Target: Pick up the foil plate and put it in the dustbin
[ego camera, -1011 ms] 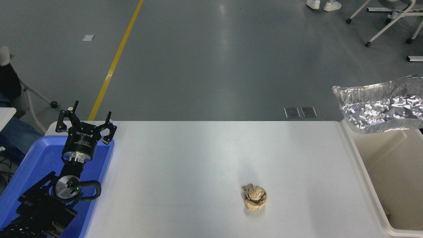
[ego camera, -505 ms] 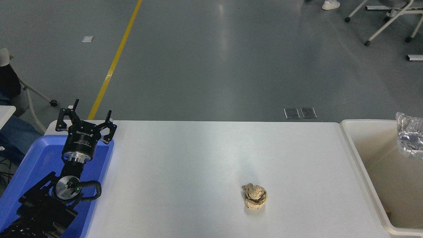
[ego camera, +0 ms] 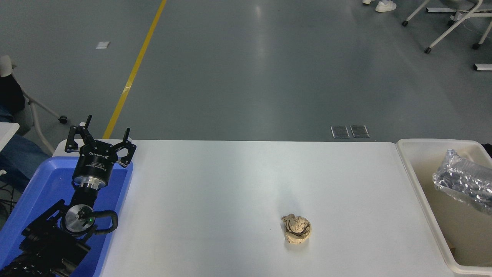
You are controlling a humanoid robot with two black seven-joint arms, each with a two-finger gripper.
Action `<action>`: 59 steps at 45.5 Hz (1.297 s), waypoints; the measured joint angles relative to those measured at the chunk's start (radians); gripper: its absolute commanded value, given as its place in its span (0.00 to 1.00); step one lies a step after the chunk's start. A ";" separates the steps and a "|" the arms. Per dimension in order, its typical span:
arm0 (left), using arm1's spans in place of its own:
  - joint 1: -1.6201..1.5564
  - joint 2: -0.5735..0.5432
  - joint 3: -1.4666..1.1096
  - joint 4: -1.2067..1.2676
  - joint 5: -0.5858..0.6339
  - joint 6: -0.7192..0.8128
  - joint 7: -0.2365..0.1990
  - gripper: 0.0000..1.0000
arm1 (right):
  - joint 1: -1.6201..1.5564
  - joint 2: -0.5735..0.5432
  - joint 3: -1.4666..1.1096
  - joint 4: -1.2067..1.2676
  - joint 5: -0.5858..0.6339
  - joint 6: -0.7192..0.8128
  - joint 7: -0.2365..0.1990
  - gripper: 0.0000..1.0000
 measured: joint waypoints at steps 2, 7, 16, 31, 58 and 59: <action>0.000 0.000 0.000 0.000 0.000 0.000 0.000 1.00 | -0.014 0.010 0.012 -0.010 0.003 -0.006 -0.003 0.00; 0.000 0.000 0.000 0.000 0.000 0.000 0.000 1.00 | -0.036 0.030 0.036 -0.032 0.009 -0.021 -0.007 1.00; -0.001 0.000 0.001 0.000 0.000 0.000 0.000 1.00 | -0.051 0.046 0.060 -0.045 0.017 -0.033 -0.011 1.00; -0.003 0.000 0.003 0.000 0.000 0.000 0.003 1.00 | 0.070 -0.050 0.020 0.128 -0.034 -0.029 -0.007 1.00; -0.002 0.000 0.004 0.000 0.001 -0.004 0.005 1.00 | 1.216 0.020 -0.742 0.945 -0.127 0.255 -0.003 1.00; -0.002 0.001 0.004 0.000 0.001 -0.004 0.004 1.00 | 1.245 0.041 -0.754 0.961 -0.111 0.274 -0.003 1.00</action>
